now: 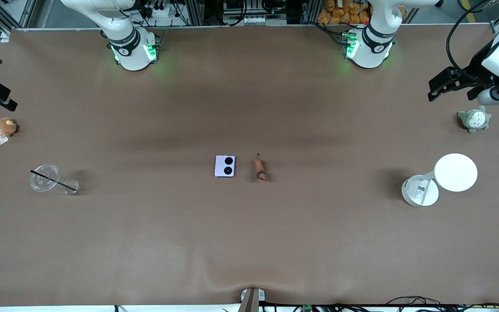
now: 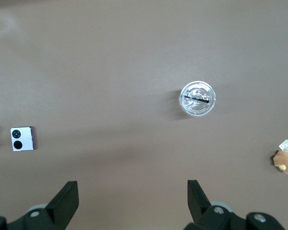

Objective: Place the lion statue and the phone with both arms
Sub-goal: 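Move the left gripper out from rest toward the lion statue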

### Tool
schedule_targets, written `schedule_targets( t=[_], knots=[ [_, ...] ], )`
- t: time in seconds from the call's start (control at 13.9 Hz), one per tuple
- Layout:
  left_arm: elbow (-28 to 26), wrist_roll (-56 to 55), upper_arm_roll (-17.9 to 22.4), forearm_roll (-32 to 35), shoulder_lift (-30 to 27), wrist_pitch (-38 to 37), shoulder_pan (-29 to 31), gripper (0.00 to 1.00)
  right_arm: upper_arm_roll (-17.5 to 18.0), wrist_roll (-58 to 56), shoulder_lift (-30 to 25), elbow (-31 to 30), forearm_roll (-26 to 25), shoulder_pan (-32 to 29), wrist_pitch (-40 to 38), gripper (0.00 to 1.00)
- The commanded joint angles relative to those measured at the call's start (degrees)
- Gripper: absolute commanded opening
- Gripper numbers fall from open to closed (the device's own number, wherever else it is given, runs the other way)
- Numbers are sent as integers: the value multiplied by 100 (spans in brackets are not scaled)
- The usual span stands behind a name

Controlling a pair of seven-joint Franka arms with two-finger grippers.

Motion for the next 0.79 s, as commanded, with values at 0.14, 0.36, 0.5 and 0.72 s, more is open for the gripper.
schedule_targets(
  t=[0.14, 0.36, 0.5, 0.72],
  knots=[
    [202, -5, 0, 142, 102, -300, -8, 100, -10, 51, 14, 48, 28, -6, -42, 100],
    [246, 38, 26, 308, 111, -309, 28, 100, -10, 25, 14, 48, 28, -5, -42, 100],
    [255, 30, 35, 309, 111, -309, 19, 100, -10, 51, 14, 48, 28, -5, -42, 100],
    [264, 65, 18, 309, 120, -300, -33, 100, -10, 34, 14, 48, 28, -5, -42, 100]
  ],
)
